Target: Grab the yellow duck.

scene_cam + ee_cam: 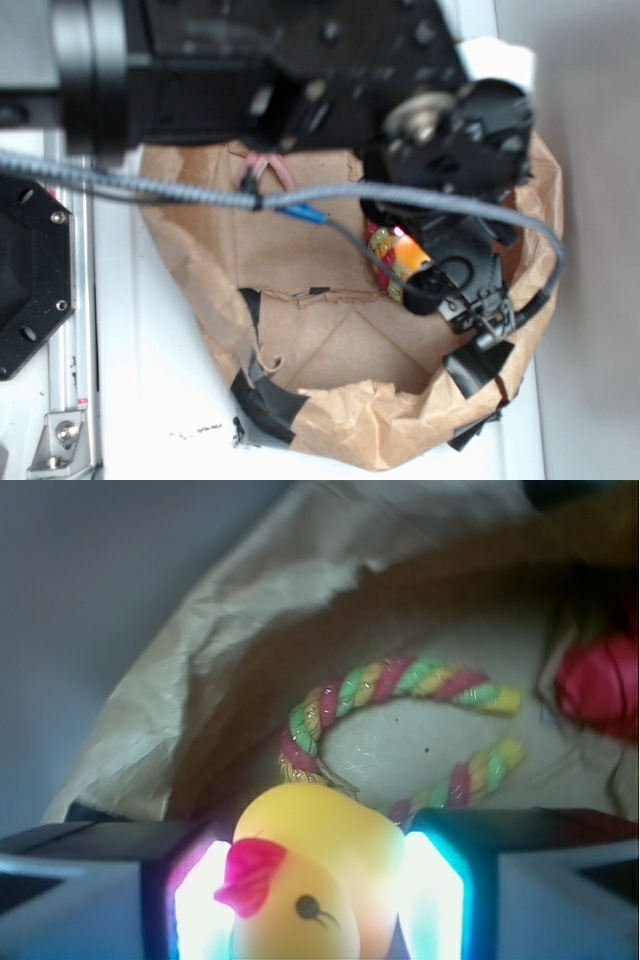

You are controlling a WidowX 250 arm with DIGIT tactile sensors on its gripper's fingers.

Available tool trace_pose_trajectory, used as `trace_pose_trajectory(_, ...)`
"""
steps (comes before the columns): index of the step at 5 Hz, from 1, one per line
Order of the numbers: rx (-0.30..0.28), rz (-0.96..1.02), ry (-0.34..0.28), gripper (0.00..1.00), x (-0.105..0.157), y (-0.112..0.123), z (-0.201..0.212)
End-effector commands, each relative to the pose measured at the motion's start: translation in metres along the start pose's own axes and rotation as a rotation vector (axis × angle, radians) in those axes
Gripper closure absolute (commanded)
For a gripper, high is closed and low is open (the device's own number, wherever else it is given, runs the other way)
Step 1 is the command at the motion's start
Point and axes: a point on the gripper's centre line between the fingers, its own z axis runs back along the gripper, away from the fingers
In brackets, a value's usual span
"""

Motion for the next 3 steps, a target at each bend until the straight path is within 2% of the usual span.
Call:
trace_pose_trajectory(1,0.039,-0.145,-0.034,1.0,0.003,0.004,0.035)
trace_pose_trajectory(2,0.07,-0.148,-0.093,1.0,-0.002,0.014,0.044)
trace_pose_trajectory(3,0.133,-0.138,-0.057,1.0,0.002,0.012,0.035)
